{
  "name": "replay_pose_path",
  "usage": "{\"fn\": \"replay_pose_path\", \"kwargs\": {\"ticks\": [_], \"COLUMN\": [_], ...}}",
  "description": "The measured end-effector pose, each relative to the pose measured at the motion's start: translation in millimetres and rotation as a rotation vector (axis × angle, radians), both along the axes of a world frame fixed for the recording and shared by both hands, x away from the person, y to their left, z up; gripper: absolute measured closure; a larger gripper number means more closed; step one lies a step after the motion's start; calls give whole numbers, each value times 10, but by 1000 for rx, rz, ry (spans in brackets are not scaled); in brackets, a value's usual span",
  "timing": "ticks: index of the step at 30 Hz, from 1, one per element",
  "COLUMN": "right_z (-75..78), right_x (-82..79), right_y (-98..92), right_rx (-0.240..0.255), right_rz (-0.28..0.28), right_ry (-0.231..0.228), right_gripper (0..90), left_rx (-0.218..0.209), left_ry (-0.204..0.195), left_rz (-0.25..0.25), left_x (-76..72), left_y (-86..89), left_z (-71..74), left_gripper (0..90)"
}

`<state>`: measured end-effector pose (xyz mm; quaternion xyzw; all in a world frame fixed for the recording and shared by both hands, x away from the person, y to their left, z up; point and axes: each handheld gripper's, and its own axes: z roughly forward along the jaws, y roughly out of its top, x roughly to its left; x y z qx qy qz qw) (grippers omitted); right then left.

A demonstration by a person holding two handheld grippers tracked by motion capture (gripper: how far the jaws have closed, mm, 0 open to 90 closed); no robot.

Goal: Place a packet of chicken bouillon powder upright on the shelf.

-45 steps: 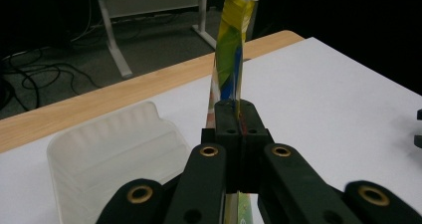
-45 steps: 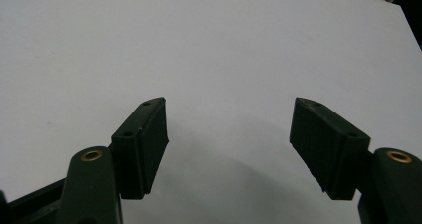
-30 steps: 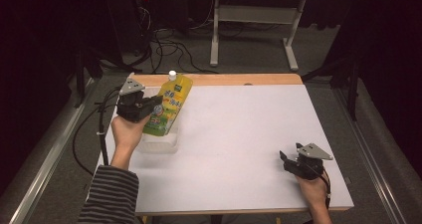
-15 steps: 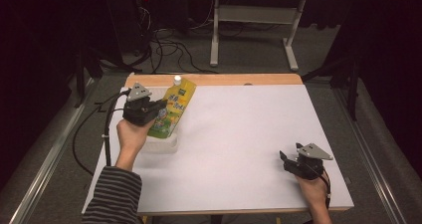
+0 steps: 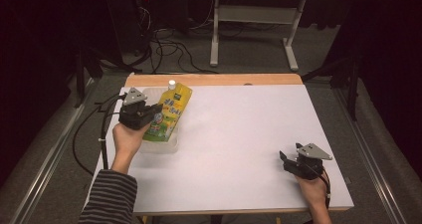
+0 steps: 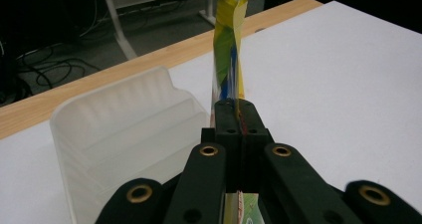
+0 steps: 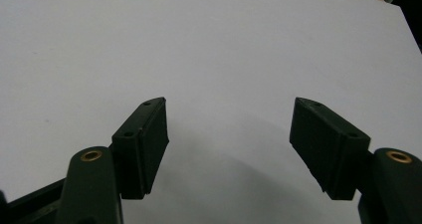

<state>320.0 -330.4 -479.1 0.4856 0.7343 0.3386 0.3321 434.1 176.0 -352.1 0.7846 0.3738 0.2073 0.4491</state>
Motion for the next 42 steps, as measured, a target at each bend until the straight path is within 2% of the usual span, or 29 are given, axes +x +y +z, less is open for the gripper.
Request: {"fn": "replay_pose_path", "kwargs": {"ticks": [7,8,10,16,27,31,34,37,41,42], "right_z": [-1,-2,-3,-3,-4,-5,-6,-6,-6,-6], "right_x": [-1,-2,-1,1,7,6,9,9,11,11], "right_y": [8,12,13,15,16,18,19,19,21,23], "right_rx": [-4,-7,-8,-12,-19,-19,-21,-22,-23,-23], "right_rz": [-1,-2,-2,0,1,0,2,2,3,2], "right_ry": [3,2,4,3,6,7,7,7,9,12], "right_gripper": [317,315,315,316,315,315,316,316,316,316], "left_rx": [7,23,30,30,43,43,49,58,63,51], "left_ry": [-1,2,12,35,41,59,88,96,79,55], "left_rz": [11,19,23,44,33,34,38,37,36,31], "left_x": [-40,-51,-66,-104,-111,-114,-94,-82,-73,-70], "left_y": [61,83,113,224,190,202,207,189,126,92], "left_z": [-5,3,10,-4,24,37,62,76,83,71], "left_gripper": [900,900,900,900,900,900,900,900,900,900]}}
